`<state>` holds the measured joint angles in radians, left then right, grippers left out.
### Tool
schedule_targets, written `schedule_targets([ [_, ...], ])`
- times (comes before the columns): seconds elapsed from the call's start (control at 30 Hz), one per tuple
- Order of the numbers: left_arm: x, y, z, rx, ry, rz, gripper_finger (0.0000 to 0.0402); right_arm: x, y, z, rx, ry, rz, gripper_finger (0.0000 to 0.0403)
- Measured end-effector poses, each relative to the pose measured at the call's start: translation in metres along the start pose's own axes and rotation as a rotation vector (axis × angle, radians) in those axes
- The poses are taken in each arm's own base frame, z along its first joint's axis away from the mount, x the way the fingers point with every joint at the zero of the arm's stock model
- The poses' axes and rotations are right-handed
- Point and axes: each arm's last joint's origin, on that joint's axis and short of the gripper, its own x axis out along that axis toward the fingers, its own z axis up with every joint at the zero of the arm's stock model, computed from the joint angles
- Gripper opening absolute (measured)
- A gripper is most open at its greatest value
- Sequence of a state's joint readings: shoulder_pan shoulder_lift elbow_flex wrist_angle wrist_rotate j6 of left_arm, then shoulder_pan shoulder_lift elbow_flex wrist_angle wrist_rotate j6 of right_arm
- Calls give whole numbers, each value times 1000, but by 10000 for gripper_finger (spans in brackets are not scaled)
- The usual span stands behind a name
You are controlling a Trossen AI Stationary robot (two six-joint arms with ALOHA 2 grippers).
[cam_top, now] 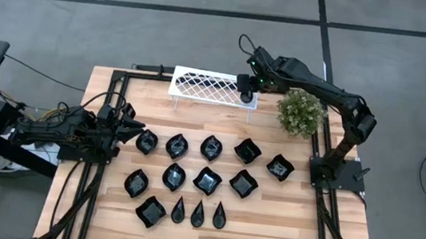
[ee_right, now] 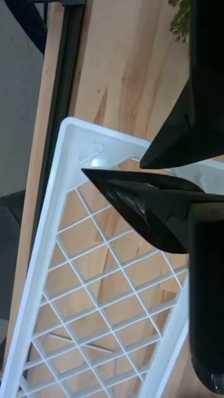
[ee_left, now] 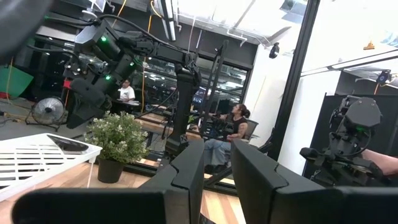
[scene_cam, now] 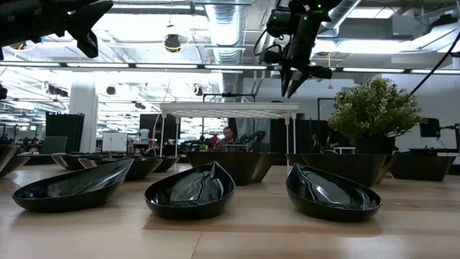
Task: Pick & Place Mini shaped plates
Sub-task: Stack the black drop shaped plate on top of the black drop shaped plate on the shelf
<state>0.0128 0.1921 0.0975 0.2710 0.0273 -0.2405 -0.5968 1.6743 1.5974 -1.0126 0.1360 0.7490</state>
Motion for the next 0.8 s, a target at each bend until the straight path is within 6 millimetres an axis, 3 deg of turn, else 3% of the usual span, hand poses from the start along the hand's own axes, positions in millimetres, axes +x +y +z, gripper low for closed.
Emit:
schedule_targets([
  [0.33, 0, 0, 0, 0, 0, 0, 82, -5, 3, -4, -39, 2, 15, 60],
  [0.8, 0, 0, 0, -1, 0, 1, 82, -34, 28, -35, -224, -24, 112, 60],
])
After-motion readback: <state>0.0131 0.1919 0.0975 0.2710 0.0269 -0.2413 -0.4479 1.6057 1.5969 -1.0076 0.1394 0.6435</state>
